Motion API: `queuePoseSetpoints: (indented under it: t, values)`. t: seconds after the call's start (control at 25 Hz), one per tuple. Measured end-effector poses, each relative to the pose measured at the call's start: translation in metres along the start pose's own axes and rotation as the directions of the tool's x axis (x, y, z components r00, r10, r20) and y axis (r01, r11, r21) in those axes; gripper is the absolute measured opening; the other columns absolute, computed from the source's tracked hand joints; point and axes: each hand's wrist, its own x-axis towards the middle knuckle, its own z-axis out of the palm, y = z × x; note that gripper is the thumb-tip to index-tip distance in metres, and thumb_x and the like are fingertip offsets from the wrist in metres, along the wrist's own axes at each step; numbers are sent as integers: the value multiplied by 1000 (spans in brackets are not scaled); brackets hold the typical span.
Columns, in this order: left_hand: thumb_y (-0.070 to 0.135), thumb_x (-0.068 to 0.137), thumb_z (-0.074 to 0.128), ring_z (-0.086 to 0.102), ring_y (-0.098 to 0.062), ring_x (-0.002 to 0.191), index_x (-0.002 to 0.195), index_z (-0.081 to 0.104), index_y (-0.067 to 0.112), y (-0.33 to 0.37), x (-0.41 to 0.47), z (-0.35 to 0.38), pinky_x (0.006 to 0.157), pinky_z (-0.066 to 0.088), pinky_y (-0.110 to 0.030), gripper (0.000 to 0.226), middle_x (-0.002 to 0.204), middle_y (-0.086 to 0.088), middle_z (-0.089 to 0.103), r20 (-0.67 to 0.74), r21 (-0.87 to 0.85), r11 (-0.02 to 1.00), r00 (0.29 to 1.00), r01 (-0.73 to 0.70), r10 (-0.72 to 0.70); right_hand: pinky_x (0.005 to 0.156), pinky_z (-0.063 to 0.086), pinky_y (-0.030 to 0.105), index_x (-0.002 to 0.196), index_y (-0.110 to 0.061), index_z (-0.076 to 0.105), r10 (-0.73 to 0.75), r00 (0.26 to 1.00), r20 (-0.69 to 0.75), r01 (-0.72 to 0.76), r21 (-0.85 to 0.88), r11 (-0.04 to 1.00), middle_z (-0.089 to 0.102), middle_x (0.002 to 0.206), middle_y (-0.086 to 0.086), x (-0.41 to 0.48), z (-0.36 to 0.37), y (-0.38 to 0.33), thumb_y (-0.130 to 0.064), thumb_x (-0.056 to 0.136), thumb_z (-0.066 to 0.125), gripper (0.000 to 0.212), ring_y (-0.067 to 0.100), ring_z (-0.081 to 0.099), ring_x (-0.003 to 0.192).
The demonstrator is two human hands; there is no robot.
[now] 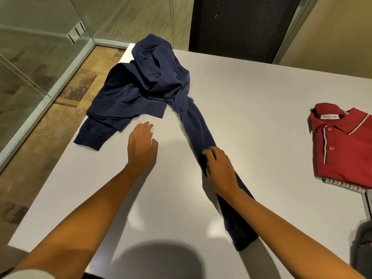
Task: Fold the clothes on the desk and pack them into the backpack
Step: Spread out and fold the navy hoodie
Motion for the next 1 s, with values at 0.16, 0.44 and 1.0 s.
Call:
queuePoseSetpoints:
  t: [0.16,0.44,1.0]
  values:
    - [19,96,52,13,-28,148,150,28,10,10,71,13,119,15,-43,59,160,-7,18,154,114,992,986,45,-62,111,36,41,140,-4,47,-136,984,114,139,-19,990,37,151,17,70,26,10,1,88,59,54,35,36,139]
    - [41,98,44,34,-29,138,150,32,14,11,92,47,110,23,-50,60,155,-8,33,166,166,966,960,197,-224,104,44,44,142,-3,45,-179,970,167,195,-86,977,37,153,12,96,46,51,7,85,60,59,34,44,135]
    - [54,94,41,42,-20,133,150,30,24,44,-68,18,109,29,-37,65,156,3,31,305,188,981,946,51,-108,109,38,46,144,1,39,235,965,116,-202,-241,949,36,153,15,7,-18,97,5,90,55,56,35,42,135]
